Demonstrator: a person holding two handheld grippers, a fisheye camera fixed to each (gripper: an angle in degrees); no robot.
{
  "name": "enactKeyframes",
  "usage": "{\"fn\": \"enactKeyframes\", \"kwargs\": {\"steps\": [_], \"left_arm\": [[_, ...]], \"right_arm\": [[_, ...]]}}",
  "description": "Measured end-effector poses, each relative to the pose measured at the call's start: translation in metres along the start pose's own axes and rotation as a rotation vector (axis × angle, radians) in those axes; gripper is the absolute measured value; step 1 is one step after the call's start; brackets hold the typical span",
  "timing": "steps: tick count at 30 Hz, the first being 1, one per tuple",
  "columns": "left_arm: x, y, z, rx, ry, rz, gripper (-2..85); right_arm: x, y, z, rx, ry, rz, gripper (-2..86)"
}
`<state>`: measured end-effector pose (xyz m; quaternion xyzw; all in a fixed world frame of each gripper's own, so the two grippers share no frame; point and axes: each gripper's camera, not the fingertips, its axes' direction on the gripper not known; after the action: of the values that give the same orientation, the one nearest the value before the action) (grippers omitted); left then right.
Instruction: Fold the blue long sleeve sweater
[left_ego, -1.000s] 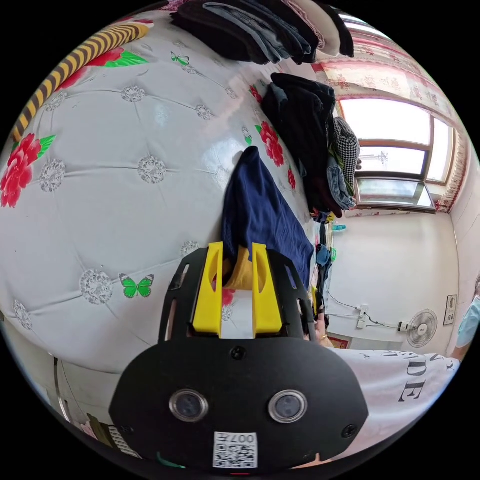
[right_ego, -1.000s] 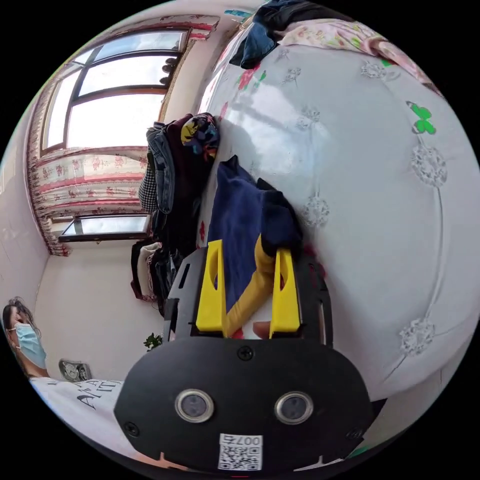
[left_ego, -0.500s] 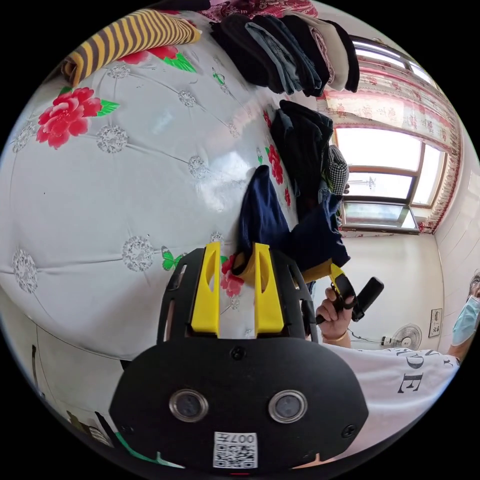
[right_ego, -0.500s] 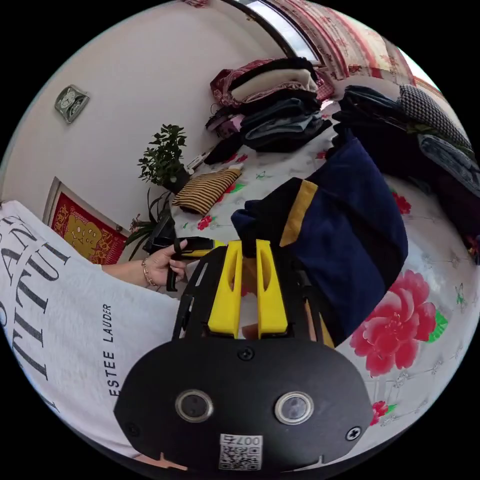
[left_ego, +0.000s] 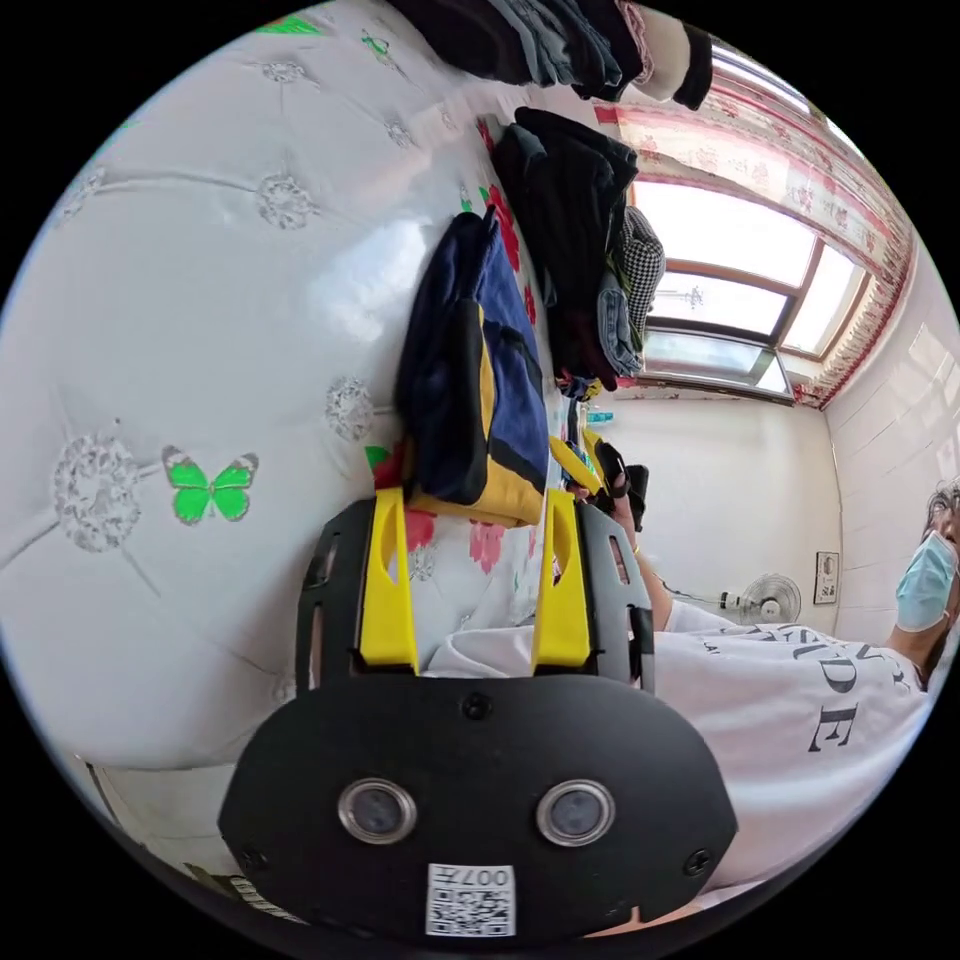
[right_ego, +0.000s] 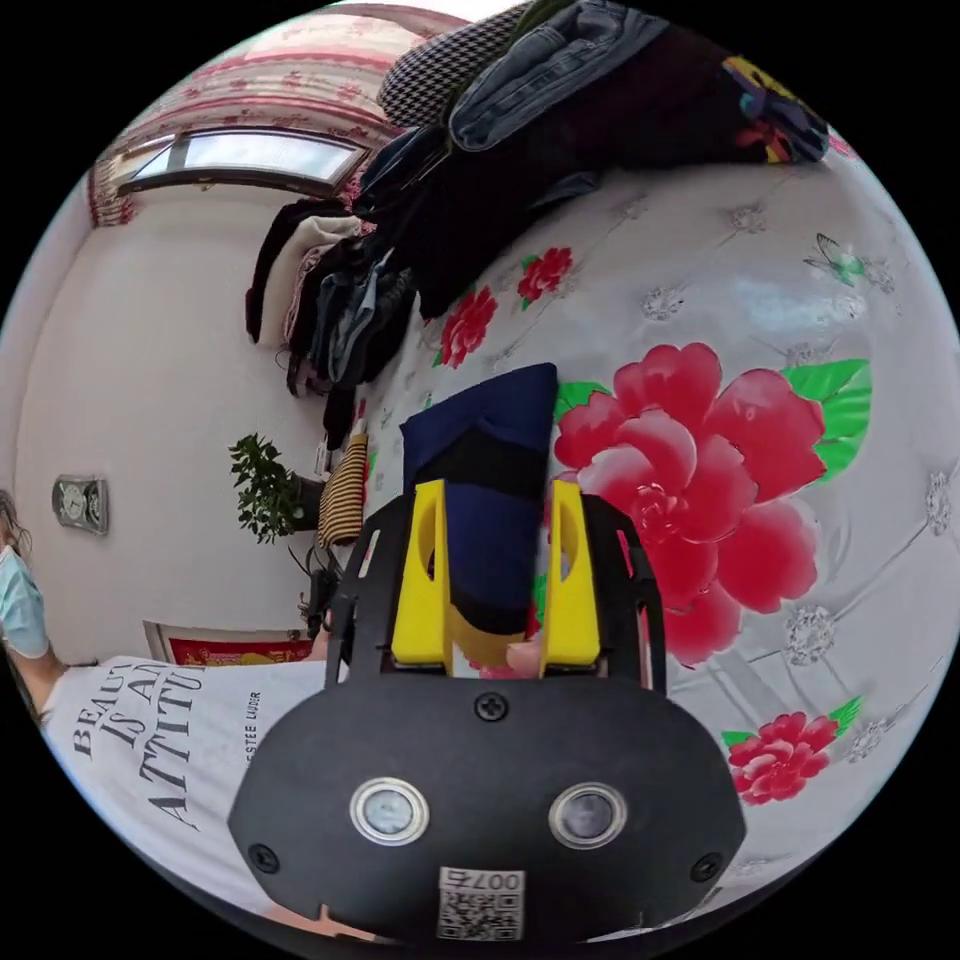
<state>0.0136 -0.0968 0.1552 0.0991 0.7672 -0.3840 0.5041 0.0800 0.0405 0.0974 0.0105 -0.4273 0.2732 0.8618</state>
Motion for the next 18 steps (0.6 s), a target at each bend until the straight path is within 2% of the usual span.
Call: {"fn": "enactKeyframes", "kwargs": {"steps": [3,7,12,18], "left_arm": [[-0.002,-0.009,0.016,-0.051,-0.007,-0.001,14.2],[-0.012,-0.013,0.016,-0.095,-0.102,-0.042,8.7],[-0.008,0.002,-0.02,-0.007,-0.022,0.057,7.6],[0.005,0.012,-0.068,0.048,0.023,0.116,7.0]], "right_arm": [[0.018,-0.018,0.01,0.018,-0.001,0.022,10.2],[0.029,-0.038,0.044,-0.037,-0.128,0.046,9.6],[0.013,-0.042,0.055,-0.073,-0.11,0.017,6.7],[0.0,-0.012,0.024,0.002,-0.325,0.059,4.2]]}}
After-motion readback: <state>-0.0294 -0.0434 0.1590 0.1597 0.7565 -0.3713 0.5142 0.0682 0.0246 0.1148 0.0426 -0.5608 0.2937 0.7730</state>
